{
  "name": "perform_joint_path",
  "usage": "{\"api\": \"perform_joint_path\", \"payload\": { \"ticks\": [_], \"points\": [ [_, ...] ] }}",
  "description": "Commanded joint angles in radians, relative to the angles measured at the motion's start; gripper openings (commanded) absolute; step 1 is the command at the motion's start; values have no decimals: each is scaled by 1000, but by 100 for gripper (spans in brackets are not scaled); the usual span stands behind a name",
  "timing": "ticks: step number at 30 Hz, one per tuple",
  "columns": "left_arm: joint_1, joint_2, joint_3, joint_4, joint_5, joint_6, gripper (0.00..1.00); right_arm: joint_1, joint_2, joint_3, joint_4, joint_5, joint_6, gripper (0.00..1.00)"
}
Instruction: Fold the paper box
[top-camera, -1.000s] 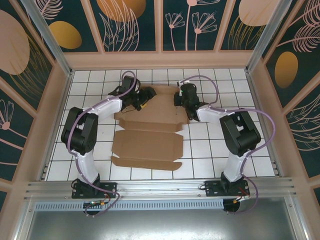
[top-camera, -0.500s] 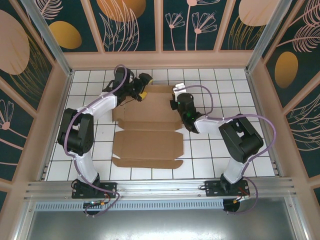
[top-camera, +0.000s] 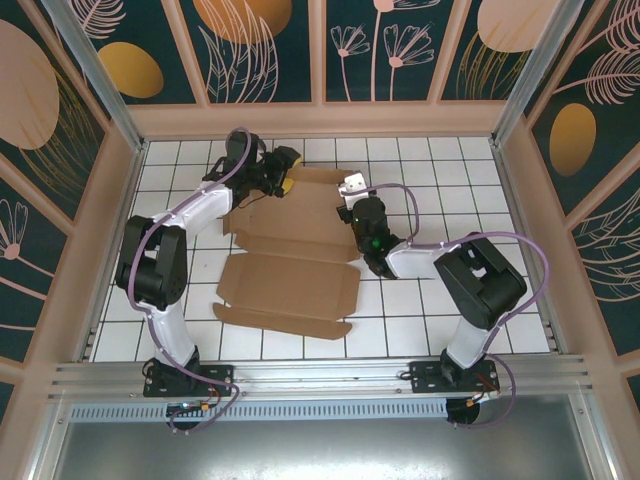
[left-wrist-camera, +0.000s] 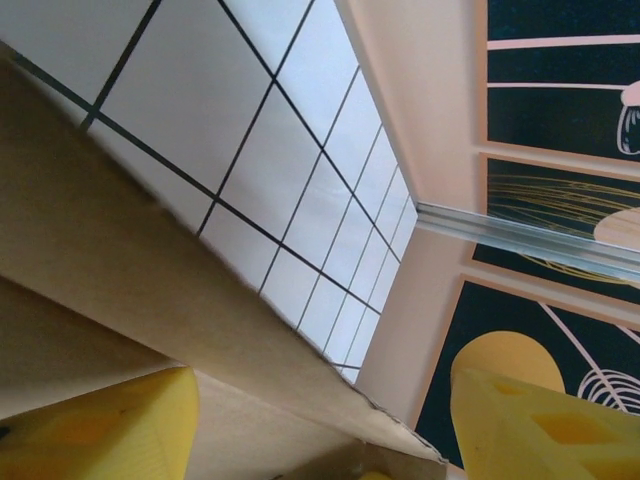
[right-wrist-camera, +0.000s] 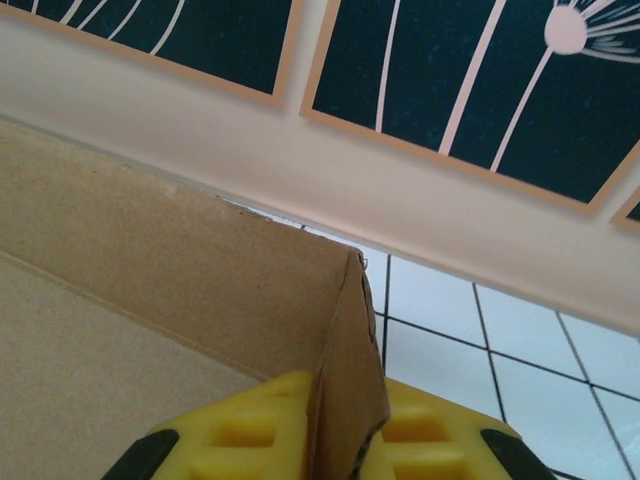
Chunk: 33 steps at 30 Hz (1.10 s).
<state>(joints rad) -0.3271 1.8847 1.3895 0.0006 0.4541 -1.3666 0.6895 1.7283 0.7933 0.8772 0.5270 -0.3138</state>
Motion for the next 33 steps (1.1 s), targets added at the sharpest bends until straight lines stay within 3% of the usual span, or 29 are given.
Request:
{"api": "perform_joint_path", "payload": {
  "ticks": [1, 6, 14, 18, 20, 22, 24, 29, 33],
  "points": [
    [16, 37, 41, -59, 27, -10, 70, 20, -20, -27, 160, 67, -97, 17],
    [20, 43, 75, -108, 44, 19, 65, 41, -3, -51, 243, 91, -172, 19],
    [20, 50, 70, -103, 52, 35, 37, 61, 21, -62, 328, 124, -233, 21],
    [20, 45, 66, -93, 53, 37, 29, 61, 26, -67, 349, 126, -262, 21],
    [20, 44, 81, -97, 66, 44, 39, 63, 30, -72, 370, 127, -285, 21],
    [22, 39, 107, -144, 60, 55, 60, 63, 37, -80, 408, 136, -323, 21],
    [29, 15, 128, -213, 25, 69, 75, 64, 46, -87, 455, 141, -368, 21],
    [35, -33, 122, -268, -12, 59, 82, 75, 66, -97, 553, 137, -460, 21],
    [37, 33, 208, -381, -17, 77, 82, 97, 99, -99, 657, 125, -562, 22]
  ]
}}
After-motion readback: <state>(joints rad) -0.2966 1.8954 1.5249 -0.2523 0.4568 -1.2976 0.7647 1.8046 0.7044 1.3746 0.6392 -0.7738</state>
